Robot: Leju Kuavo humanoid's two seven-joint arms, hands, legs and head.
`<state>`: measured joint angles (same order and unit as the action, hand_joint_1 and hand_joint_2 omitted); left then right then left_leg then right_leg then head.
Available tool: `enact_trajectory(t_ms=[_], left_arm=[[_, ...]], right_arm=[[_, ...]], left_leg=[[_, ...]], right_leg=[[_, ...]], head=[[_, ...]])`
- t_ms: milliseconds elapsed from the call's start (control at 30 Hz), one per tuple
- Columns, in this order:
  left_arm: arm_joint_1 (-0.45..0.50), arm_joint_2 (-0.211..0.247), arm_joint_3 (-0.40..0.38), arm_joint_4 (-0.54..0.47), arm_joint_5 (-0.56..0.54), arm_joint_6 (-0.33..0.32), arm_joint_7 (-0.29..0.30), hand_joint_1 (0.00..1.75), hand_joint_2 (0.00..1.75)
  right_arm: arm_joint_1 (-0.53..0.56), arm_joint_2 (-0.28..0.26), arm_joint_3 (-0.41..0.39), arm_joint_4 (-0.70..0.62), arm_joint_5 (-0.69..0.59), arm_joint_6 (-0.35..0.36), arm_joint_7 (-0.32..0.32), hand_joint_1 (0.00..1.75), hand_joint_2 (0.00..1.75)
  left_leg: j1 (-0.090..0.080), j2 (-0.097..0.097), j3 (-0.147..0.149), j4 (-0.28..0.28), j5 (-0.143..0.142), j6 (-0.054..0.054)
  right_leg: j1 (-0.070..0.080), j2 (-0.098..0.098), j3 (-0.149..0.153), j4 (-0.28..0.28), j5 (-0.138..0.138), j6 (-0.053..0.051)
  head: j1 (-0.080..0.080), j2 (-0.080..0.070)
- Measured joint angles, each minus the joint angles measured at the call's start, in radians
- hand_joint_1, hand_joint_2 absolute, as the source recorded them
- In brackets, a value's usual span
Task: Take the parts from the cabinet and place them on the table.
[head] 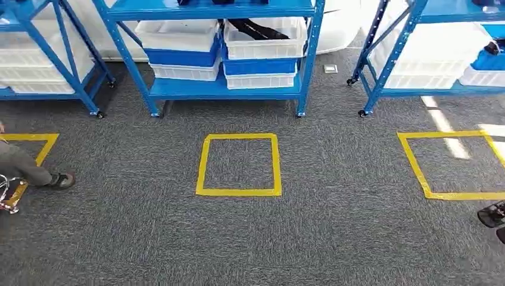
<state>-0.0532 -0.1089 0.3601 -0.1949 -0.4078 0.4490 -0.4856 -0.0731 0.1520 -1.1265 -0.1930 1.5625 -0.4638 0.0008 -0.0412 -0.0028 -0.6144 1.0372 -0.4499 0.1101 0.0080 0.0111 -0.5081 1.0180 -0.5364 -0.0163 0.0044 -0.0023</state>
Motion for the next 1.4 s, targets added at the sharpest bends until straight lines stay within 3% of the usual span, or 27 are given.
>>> enact_trajectory(t_ms=[33, 67, 100, 133, 167, 233, 300, 400, 433, 467, 500, 600, 633, 667, 733, 800, 833, 900, 933, 967, 1067, 1100, 1133, 1233, 1267, 1333, 1400], left_arm=[[0.002, 0.000, 0.001, 0.000, 0.000, 0.001, 0.000, 0.00, 0.00], [0.002, 0.000, 0.003, 0.001, 0.000, 0.002, 0.000, 0.00, 0.00], [0.002, -0.004, 0.003, 0.001, -0.001, 0.001, 0.000, 0.00, 0.00], [0.003, -0.006, 0.005, 0.001, -0.001, 0.002, 0.000, 0.00, 0.00], [0.001, -0.006, 0.005, 0.001, -0.002, 0.001, 0.001, 0.00, 0.00], [0.000, -0.012, 0.005, 0.001, -0.004, 0.001, 0.002, 0.00, 0.00], [0.003, -0.016, 0.005, 0.001, -0.005, 0.001, 0.004, 0.00, 0.00], [0.004, -0.018, 0.005, 0.002, -0.007, 0.001, 0.006, 0.00, 0.00], [0.004, -0.015, 0.005, 0.002, -0.008, 0.001, 0.006, 0.00, 0.00], [0.003, -0.014, 0.005, 0.002, -0.009, 0.001, 0.008, 0.00, 0.00], [0.001, -0.014, 0.005, 0.002, -0.010, 0.001, 0.007, 0.00, 0.00], [0.001, -0.017, 0.005, 0.002, -0.011, 0.001, 0.006, 0.00, 0.00], [0.001, -0.016, 0.005, 0.002, -0.011, 0.001, 0.006, 0.00, 0.00], [0.000, -0.017, 0.005, 0.002, -0.011, 0.001, 0.005, 0.00, 0.00], [0.001, -0.017, 0.005, 0.002, -0.011, 0.001, 0.005, 0.00, 0.00], [0.004, -0.017, 0.005, 0.002, -0.011, 0.001, 0.005, 0.00, 0.00], [0.004, -0.017, 0.005, 0.002, -0.011, 0.001, 0.005, 0.00, 0.00], [0.003, -0.016, 0.005, 0.002, -0.011, 0.001, 0.005, 0.00, 0.00], [0.003, -0.015, 0.006, 0.002, -0.011, 0.001, 0.006, 0.00, 0.00], [0.001, -0.015, 0.006, 0.002, -0.011, 0.002, 0.007, 0.00, 0.00], [0.001, -0.015, 0.006, 0.002, -0.010, 0.003, 0.010, 0.00, 0.00], [0.001, -0.015, 0.006, 0.002, -0.010, 0.005, 0.011, 0.00, 0.00], [0.002, -0.018, 0.006, 0.002, -0.010, 0.005, 0.011, 0.00, 0.00], [0.001, -0.018, 0.007, 0.002, -0.009, 0.005, 0.012, 0.00, 0.00], [0.001, -0.018, 0.008, 0.002, -0.009, 0.005, 0.012, 0.00, 0.00], [0.003, -0.019, 0.008, 0.002, -0.007, 0.005, 0.012, 0.00, 0.00], [0.003, -0.022, 0.008, 0.002, -0.003, 0.005, 0.012, 0.00, 0.00]], right_arm=[[0.000, -0.003, 0.002, 0.000, 0.000, 0.000, 0.000, 0.00, 0.00], [-0.001, 0.003, 0.003, 0.000, 0.000, 0.000, -0.001, 0.00, 0.00], [-0.001, -0.002, 0.004, -0.004, 0.000, -0.002, 0.000, 0.00, 0.00], [0.000, -0.002, 0.005, -0.003, 0.000, -0.002, -0.001, 0.00, 0.00], [-0.001, -0.001, 0.006, -0.003, 0.000, -0.002, 0.000, 0.00, 0.00], [0.000, -0.007, 0.006, -0.003, -0.001, -0.002, 0.001, 0.00, 0.00], [0.004, -0.012, 0.006, -0.003, -0.001, -0.002, 0.003, 0.00, 0.00], [0.007, -0.019, 0.006, -0.003, -0.001, -0.002, 0.003, 0.00, 0.00], [0.007, -0.017, 0.006, -0.003, -0.001, -0.001, 0.003, 0.00, 0.00], [0.005, -0.012, 0.006, -0.003, -0.001, -0.002, 0.002, 0.00, 0.00], [0.003, -0.014, 0.006, -0.004, -0.001, -0.002, 0.002, 0.00, 0.00], [0.005, -0.016, 0.006, -0.005, -0.001, -0.003, 0.002, 0.00, 0.00], [0.006, -0.015, 0.006, -0.005, -0.001, -0.003, 0.002, 0.00, 0.00], [0.005, -0.015, 0.006, -0.005, -0.001, -0.003, 0.001, 0.00, 0.00], [0.005, -0.015, 0.007, -0.005, -0.001, -0.002, 0.001, 0.00, 0.00], [0.006, -0.016, 0.007, -0.005, -0.001, -0.002, 0.001, 0.00, 0.00], [0.007, -0.016, 0.007, -0.005, -0.001, -0.003, 0.001, 0.00, 0.00], [0.005, -0.015, 0.007, -0.005, -0.001, -0.003, 0.001, 0.00, 0.00], [0.005, -0.014, 0.007, -0.005, -0.001, -0.002, 0.001, 0.00, 0.00], [0.004, -0.013, 0.007, -0.005, -0.001, -0.002, 0.000, 0.00, 0.00], [0.004, -0.014, 0.009, -0.005, 0.000, -0.002, 0.000, 0.00, 0.00], [0.003, -0.014, 0.010, -0.005, 0.000, -0.002, 0.000, 0.00, 0.00], [0.004, -0.016, 0.010, -0.005, 0.000, -0.001, 0.000, 0.00, 0.00], [0.005, -0.017, 0.010, -0.005, 0.000, -0.001, -0.001, 0.00, 0.00], [0.007, -0.017, 0.010, -0.005, 0.000, -0.001, -0.001, 0.00, 0.00], [0.009, -0.018, 0.010, -0.005, 0.000, -0.001, -0.003, 0.00, 0.00], [0.009, -0.020, 0.011, -0.005, 0.000, -0.001, -0.005, 0.00, 0.00]], left_leg=[[-0.008, 0.000, 0.006, -0.007, 0.004, -0.001], [-0.009, -0.001, 0.020, -0.028, 0.009, 0.005], [0.005, 0.000, 0.054, -0.072, 0.025, 0.011], [0.010, 0.003, 0.080, -0.103, 0.033, 0.003], [0.015, 0.004, 0.085, -0.107, 0.035, 0.004], [0.023, 0.004, 0.090, -0.106, 0.026, -0.009], [0.039, 0.002, 0.099, -0.102, 0.011, -0.031], [0.071, -0.001, 0.107, -0.061, -0.028, -0.078], [0.066, 0.000, 0.098, -0.045, -0.045, -0.095], [0.070, 0.001, 0.095, -0.023, -0.071, -0.108], [0.066, 0.002, 0.099, -0.027, -0.071, -0.110], [0.077, 0.002, 0.104, -0.028, -0.076, -0.113], [0.078, 0.002, 0.092, 0.002, -0.095, -0.116], [0.077, 0.002, 0.063, 0.055, -0.122, -0.118], [0.077, 0.001, -0.038, 0.219, -0.182, -0.121], [0.077, 0.001, -0.093, 0.276, -0.173, -0.117], [0.077, 0.001, -0.090, 0.244, -0.134, -0.112], [0.071, 0.001, -0.034, 0.091, -0.027, -0.094], [0.067, 0.001, -0.007, 0.023, 0.006, -0.083], [0.059, 0.004, -0.001, 0.014, -0.011, -0.084], [0.050, 0.002, 0.004, 0.006, -0.020, -0.080], [0.050, -0.001, 0.029, -0.014, -0.012, -0.074], [0.055, 0.000, 0.041, -0.030, -0.003, -0.072], [0.045, 0.002, 0.053, -0.036, -0.008, -0.052], [0.041, 0.001, 0.056, -0.036, -0.013, -0.047], [0.035, -0.004, 0.067, -0.035, -0.021, -0.045], [0.027, -0.007, 0.083, -0.034, -0.032, -0.046]], right_leg=[[-0.013, -0.003, 0.001, -0.007, -0.002, 0.005], [-0.010, -0.003, 0.013, -0.022, 0.000, 0.009], [0.003, -0.006, 0.023, -0.021, -0.003, 0.006], [-0.001, -0.007, 0.020, 0.005, -0.009, 0.012], [-0.003, -0.007, -0.020, 0.067, -0.036, 0.014], [-0.019, -0.007, -0.109, 0.201, -0.078, 0.027], [-0.037, -0.008, -0.153, 0.238, -0.063, 0.058], [-0.067, -0.013, -0.074, 0.022, 0.063, 0.126], [-0.063, -0.029, -0.079, 0.037, 0.067, 0.126], [-0.060, -0.021, -0.067, 0.023, 0.058, 0.101], [-0.057, -0.020, -0.068, 0.033, 0.055, 0.075], [-0.058, -0.016, -0.065, 0.032, 0.049, 0.049], [-0.057, -0.015, -0.062, 0.031, 0.047, 0.045], [-0.056, -0.015, -0.062, 0.031, 0.045, 0.042], [-0.052, -0.015, -0.061, 0.032, 0.040, 0.036], [-0.048, -0.013, -0.055, 0.032, 0.034, 0.029], [-0.047, -0.011, -0.050, 0.032, 0.030, 0.028], [-0.046, -0.007, -0.033, 0.030, 0.021, 0.030], [-0.046, -0.006, -0.031, 0.027, 0.017, 0.032], [-0.037, -0.006, -0.022, 0.027, 0.011, 0.040], [-0.040, -0.007, -0.020, 0.004, 0.009, 0.058], [-0.037, -0.009, -0.009, -0.002, 0.008, 0.067], [-0.038, -0.011, -0.011, 0.019, 0.003, 0.066], [-0.037, -0.010, -0.120, 0.214, -0.082, 0.049], [-0.037, -0.010, -0.161, 0.279, -0.099, 0.050], [-0.033, -0.010, -0.177, 0.274, -0.070, 0.064], [-0.027, -0.010, -0.114, 0.118, 0.015, 0.074]], head=[[-0.002, 0.000], [-0.006, 0.000], [-0.013, 0.000], [-0.010, 0.000], [-0.011, 0.000], [-0.011, 0.000], [-0.011, 0.000], [-0.010, 0.000], [-0.009, 0.000], [0.003, 0.000], [-0.005, 0.000], [-0.010, 0.000], [-0.015, 0.000], [-0.019, 0.000], [-0.019, 0.000], [-0.019, 0.000], [-0.019, 0.000], [-0.019, 0.000], [-0.020, 0.000], [-0.018, 0.000], [-0.019, 0.000], [-0.019, 0.000], [-0.016, 0.000], [-0.016, 0.000], [-0.016, 0.000], [-0.016, 0.000], [-0.015, 0.000]])
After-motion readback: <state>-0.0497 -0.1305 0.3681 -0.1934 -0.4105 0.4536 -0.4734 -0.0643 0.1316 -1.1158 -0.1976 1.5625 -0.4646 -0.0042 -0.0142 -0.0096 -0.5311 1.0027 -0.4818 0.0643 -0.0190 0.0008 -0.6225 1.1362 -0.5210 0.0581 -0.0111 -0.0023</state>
